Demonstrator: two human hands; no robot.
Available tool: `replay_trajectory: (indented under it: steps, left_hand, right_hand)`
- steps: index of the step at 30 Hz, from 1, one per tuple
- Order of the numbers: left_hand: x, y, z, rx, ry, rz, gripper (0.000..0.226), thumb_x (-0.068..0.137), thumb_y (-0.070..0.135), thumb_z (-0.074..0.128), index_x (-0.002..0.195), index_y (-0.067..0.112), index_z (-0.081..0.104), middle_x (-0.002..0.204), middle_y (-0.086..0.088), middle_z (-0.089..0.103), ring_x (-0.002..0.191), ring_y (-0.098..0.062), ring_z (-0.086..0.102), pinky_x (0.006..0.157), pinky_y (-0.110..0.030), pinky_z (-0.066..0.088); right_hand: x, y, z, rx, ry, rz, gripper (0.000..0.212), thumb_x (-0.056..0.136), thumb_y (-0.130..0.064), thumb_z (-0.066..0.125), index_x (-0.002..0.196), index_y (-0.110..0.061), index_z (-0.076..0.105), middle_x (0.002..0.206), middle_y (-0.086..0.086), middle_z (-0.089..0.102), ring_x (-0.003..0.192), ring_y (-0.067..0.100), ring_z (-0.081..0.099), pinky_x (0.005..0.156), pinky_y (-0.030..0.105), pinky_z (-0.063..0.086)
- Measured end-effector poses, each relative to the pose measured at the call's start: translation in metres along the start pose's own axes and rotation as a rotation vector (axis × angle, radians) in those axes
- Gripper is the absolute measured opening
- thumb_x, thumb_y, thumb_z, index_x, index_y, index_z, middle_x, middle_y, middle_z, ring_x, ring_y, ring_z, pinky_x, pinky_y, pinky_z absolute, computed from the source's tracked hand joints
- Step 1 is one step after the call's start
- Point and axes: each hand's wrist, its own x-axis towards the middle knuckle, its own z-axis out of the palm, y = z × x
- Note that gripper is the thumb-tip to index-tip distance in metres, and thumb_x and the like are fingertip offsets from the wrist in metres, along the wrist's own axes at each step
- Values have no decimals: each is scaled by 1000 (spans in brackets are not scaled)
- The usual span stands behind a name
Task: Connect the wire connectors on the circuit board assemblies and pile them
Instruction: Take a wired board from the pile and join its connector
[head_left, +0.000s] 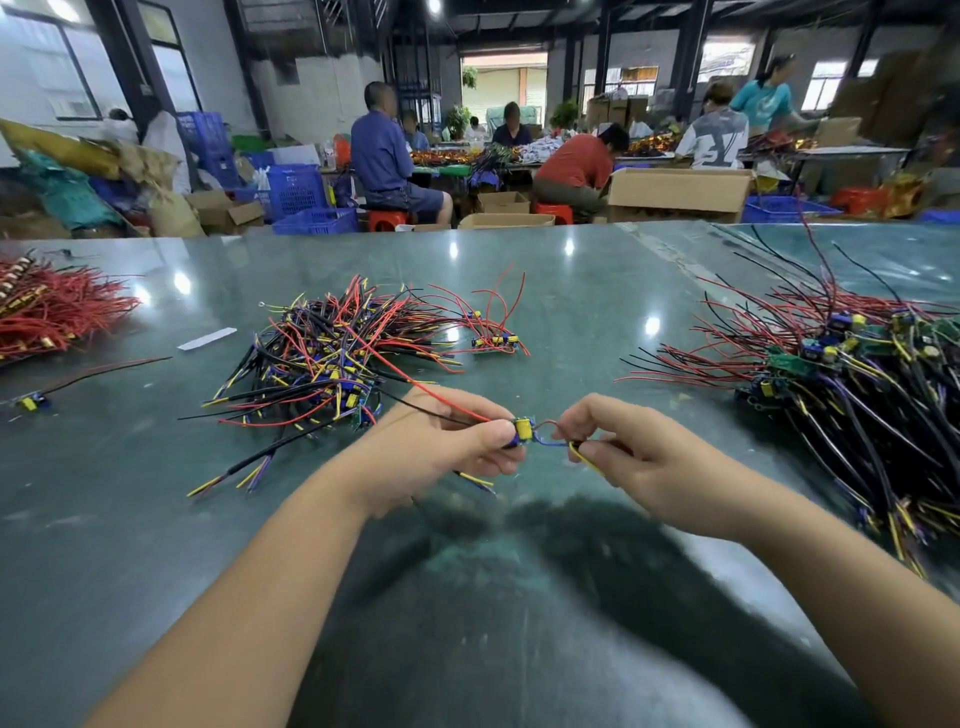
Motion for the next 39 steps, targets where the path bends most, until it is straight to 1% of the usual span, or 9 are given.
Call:
replay_trajectory:
  steps: [4, 9, 16, 20, 25, 29, 34, 37, 39]
  left_hand:
    - [-4, 4, -5, -240, -98, 14, 9, 77, 15, 69, 81, 17, 77, 77, -10, 74, 67, -17, 71, 66, -25, 58]
    - [0, 2, -3, -293, -2, 1, 15, 72, 18, 64, 78, 11, 75, 75, -12, 73, 65, -18, 70, 60, -22, 56]
    - [7, -6, 6, 6, 171, 33, 10, 89, 5, 61, 87, 9, 70, 75, -7, 73, 68, -14, 70, 63, -22, 55]
    - [8, -8, 10, 126, 171, 69, 11, 91, 4, 59, 87, 9, 69, 77, -7, 73, 69, -12, 69, 68, -25, 56]
    - [6, -6, 7, 91, 99, 63, 15, 90, 3, 60, 85, 14, 69, 73, -1, 73, 69, -11, 69, 64, -20, 55]
    - [5, -3, 6, -55, 66, 90, 11, 84, 11, 65, 81, 18, 74, 78, -6, 74, 72, -15, 70, 67, -22, 56]
    - [4, 1, 1, -339, 66, 97, 14, 73, 17, 63, 78, 14, 76, 74, -9, 73, 66, -15, 69, 64, -22, 56]
    - [4, 2, 0, -362, 95, 55, 13, 74, 17, 61, 80, 10, 69, 69, -10, 71, 59, -14, 66, 58, -20, 54]
    - [6, 2, 3, -342, 100, -11, 8, 81, 16, 58, 82, 10, 62, 69, -9, 69, 58, -14, 65, 55, -21, 52]
  right_hand:
    - [-2, -4, -13, 247, -23, -65, 30, 94, -3, 51, 93, -29, 66, 81, -6, 66, 68, 6, 48, 63, 18, 40]
    - [-2, -6, -14, 303, -8, -35, 25, 93, 0, 53, 93, -21, 66, 75, -9, 68, 64, -2, 53, 61, 14, 43]
    - [0, -8, 1, 339, 86, 12, 17, 89, 1, 59, 92, -13, 69, 66, -12, 66, 56, -3, 51, 55, 9, 39]
    - [0, -8, 8, 397, 119, 32, 15, 90, -2, 59, 94, -12, 70, 62, -13, 61, 52, 0, 43, 51, 10, 34]
    - [2, -9, 2, 605, 241, 41, 22, 90, 2, 55, 90, -12, 71, 65, -3, 62, 50, 5, 40, 49, 13, 35]
    - [5, -7, -1, 543, 371, 45, 20, 90, 2, 57, 86, -13, 70, 63, -3, 65, 49, 4, 39, 48, 12, 32]
    - [5, -11, -5, 391, 322, -47, 21, 88, 0, 61, 84, -18, 72, 70, 1, 71, 60, -1, 53, 59, 8, 39]
    - [5, -9, -4, 371, 300, -67, 26, 86, 0, 63, 82, -24, 73, 76, 8, 71, 68, 5, 56, 64, 13, 42]
    - [4, -7, -2, 389, 285, -61, 27, 85, 1, 64, 82, -24, 73, 75, 0, 72, 69, 4, 58, 66, 12, 43]
